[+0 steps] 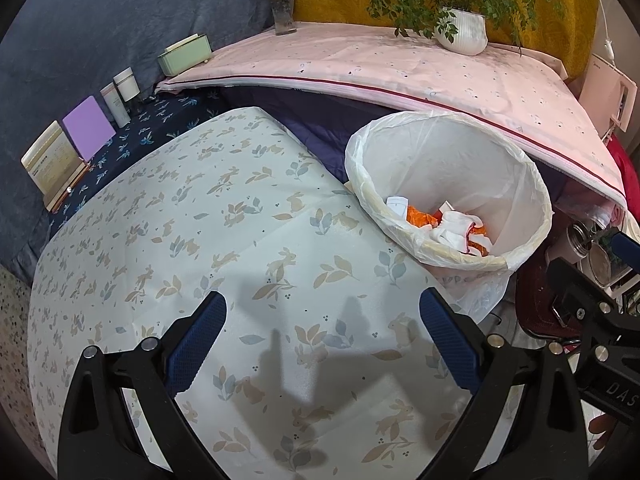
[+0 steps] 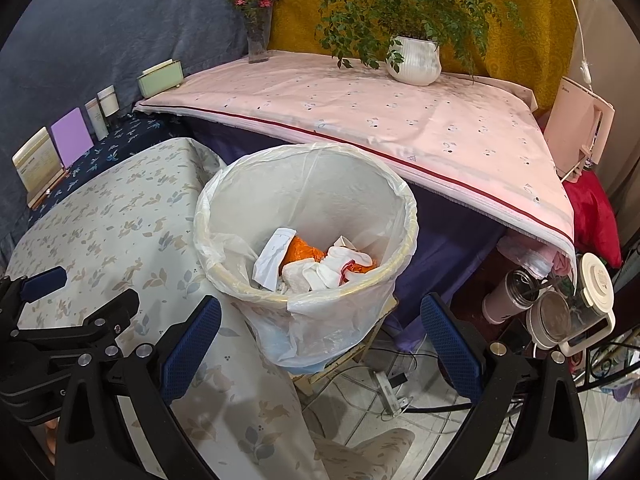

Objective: Collect trash

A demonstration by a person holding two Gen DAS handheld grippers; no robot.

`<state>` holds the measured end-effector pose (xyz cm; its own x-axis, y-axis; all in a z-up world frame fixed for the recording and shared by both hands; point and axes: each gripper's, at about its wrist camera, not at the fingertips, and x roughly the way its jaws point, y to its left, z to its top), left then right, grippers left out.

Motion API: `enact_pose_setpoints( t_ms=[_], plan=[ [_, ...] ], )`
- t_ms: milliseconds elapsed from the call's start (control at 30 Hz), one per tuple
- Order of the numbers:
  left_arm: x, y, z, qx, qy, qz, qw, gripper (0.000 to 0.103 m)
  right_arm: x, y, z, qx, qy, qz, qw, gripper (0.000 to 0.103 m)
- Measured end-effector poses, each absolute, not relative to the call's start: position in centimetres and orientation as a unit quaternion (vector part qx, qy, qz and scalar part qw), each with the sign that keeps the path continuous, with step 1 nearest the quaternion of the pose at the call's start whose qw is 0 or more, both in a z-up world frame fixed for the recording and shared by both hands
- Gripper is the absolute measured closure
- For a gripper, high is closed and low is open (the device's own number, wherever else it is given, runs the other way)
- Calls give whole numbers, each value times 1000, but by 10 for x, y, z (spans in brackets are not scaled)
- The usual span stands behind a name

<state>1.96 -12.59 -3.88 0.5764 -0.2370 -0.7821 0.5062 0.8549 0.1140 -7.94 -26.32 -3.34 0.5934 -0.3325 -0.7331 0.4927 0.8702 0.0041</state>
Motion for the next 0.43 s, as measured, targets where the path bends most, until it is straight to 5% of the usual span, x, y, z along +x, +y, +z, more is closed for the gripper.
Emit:
enact_pose_setpoints(
  t_ms=[433],
  plan=[
    [21,-127,-41,168,410,-221,869,10,-79,-263,-34,101,388,-236,885,7]
  ],
)
